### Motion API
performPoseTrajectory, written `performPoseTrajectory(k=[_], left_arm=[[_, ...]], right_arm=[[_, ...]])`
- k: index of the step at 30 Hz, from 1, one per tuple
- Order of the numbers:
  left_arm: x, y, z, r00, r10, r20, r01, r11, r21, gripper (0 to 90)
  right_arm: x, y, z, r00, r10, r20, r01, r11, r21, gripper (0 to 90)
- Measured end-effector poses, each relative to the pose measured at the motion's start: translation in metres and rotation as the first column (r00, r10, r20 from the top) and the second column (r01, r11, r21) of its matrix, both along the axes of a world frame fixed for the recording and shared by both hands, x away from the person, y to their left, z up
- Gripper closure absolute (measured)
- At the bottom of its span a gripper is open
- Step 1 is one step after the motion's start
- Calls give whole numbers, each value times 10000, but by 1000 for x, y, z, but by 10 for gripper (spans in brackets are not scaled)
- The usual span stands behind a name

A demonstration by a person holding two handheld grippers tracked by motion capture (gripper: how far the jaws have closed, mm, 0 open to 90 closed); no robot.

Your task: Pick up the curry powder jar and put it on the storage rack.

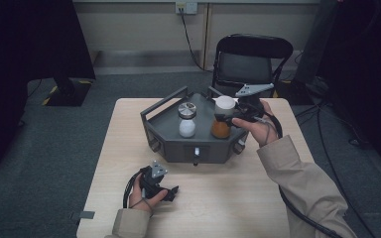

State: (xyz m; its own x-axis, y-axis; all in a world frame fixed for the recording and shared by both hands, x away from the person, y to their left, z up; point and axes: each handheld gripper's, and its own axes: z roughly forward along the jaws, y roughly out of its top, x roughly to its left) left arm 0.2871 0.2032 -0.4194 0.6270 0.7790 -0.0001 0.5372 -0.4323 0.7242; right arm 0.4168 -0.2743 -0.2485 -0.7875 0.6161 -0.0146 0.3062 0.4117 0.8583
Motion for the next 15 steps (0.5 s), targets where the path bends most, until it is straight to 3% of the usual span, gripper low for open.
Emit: performPoseTrajectory(k=[5, 9, 15], left_arm=[[0, 0, 0, 10000, 0, 0, 0, 10000, 1, 1], [0, 0, 0, 10000, 0, -1, 0, 10000, 0, 1], [0, 0, 0, 10000, -1, -1, 1, 10000, 2, 1]], right_arm=[[-2, 2, 3, 10000, -75, 0, 75, 9998, -199, 211], [2, -2, 1, 9992, -105, -379, 103, 9999, -49, 129], [-1, -7, 1, 9990, -98, -441, 96, 9999, -45, 53]])
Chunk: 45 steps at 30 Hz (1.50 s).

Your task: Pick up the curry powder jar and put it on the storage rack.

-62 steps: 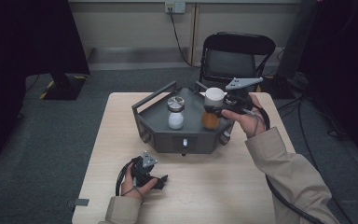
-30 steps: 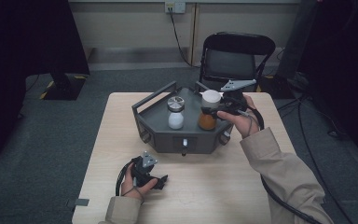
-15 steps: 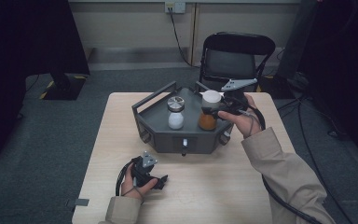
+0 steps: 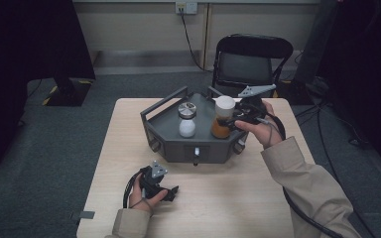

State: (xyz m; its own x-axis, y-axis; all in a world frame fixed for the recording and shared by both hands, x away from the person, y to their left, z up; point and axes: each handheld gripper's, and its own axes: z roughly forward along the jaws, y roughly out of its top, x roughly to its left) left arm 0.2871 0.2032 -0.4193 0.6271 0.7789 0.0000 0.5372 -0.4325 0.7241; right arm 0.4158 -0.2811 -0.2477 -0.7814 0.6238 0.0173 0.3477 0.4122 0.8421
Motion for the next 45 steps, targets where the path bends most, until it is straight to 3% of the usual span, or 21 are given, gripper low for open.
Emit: performPoseTrajectory(k=[7, 11, 15, 23, 45], left_arm=[[0, 0, 0, 10000, 0, -1, 0, 10000, -1, 1], [0, 0, 0, 10000, 0, -1, 0, 10000, 1, 1], [0, 0, 0, 10000, 1, -1, -1, 10000, 1, 1], [0, 0, 0, 10000, 1, -1, -1, 10000, 1, 1], [0, 0, 0, 10000, 2, -1, -2, 10000, 2, 1]], right_arm=[[-2, -7, -2, 9999, 126, -75, -124, 9995, 288, 11], [1, -15, -5, 9985, 403, -379, -375, 9967, 721, 10], [1, -19, -6, 9973, 578, -458, -539, 9952, 823, 10], [-4, -26, -6, 9974, 641, -336, -619, 9962, 616, 10], [-17, -43, -21, 9961, 845, -251, -822, 9933, 816, 10]])
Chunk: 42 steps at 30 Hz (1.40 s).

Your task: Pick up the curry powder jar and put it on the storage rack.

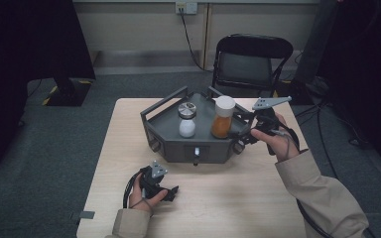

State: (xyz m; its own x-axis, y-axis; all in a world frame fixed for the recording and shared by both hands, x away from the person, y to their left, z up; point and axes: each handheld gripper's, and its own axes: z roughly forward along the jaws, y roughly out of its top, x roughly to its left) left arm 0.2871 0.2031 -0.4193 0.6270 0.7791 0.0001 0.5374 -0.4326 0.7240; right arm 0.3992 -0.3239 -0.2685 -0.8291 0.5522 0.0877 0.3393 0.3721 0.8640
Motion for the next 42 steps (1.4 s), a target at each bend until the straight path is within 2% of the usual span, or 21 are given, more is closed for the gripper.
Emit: performPoseTrajectory(k=[32, 42], left_arm=[[0, 0, 0, 10000, 28, -5, -28, 10000, 4, 1], [-1, 0, 0, 10000, 33, -5, -33, 10000, 10, 1]], right_arm=[[-10, -9, -17, 9999, 120, -47, -119, 9995, 278, 10], [-15, -15, -24, 10000, -41, -49, 44, 9990, 451, 10]])
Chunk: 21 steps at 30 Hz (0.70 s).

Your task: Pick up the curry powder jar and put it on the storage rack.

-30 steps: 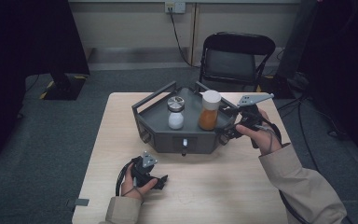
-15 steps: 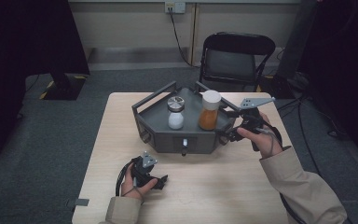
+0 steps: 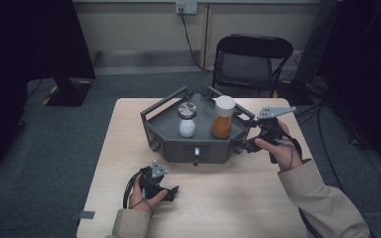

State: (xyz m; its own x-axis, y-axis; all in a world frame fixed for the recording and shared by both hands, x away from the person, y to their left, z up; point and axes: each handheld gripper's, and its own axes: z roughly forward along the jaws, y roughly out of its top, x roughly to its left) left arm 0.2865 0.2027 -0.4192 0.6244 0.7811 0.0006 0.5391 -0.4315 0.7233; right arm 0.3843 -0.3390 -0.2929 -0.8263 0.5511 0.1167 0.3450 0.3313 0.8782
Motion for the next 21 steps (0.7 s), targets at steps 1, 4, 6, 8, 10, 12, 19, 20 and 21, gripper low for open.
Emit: performPoseTrajectory(k=[1, 4, 6, 8, 10, 12, 19, 20, 21], left_arm=[[0, 0, 0, 10000, 2, 1, -2, 10000, -2, 1], [0, 0, 0, 10000, 2, 0, -2, 10000, -4, 1], [0, 0, 0, 10000, 2, 1, -2, 10000, -4, 1], [0, 0, 0, 10000, 1, 2, -1, 10000, -3, 1], [0, 0, 0, 10000, 3, 2, -3, 10000, -4, 1], [0, 0, 0, 10000, 3, 2, -3, 10000, -5, 1], [0, 0, 0, 10000, 4, 0, -4, 10000, -3, 1], [0, 0, 0, 10000, 3, 1, -3, 10000, -4, 1], [0, 0, 0, 10000, 4, 1, -4, 10000, -5, 1]], right_arm=[[0, -1, -1, 10000, 4, -2, -4, 10000, 33, 10], [-2, -3, -3, 10000, -3, 9, 3, 10000, 41, 10], [-4, -6, -6, 10000, -6, 11, 5, 9999, 129, 10], [-6, -7, -7, 10000, -9, 17, 9, 9999, 133, 10], [-7, -9, -9, 10000, 18, 10, -19, 9998, 184, 10], [-9, -10, -9, 10000, 40, 32, -41, 9999, 166, 10], [-14, -13, -13, 9999, 86, 70, -87, 9998, 159, 10], [-15, -14, -13, 9999, 101, 65, -102, 9998, 169, 10], [-15, -15, -14, 9999, 124, 83, -126, 9997, 187, 10]])
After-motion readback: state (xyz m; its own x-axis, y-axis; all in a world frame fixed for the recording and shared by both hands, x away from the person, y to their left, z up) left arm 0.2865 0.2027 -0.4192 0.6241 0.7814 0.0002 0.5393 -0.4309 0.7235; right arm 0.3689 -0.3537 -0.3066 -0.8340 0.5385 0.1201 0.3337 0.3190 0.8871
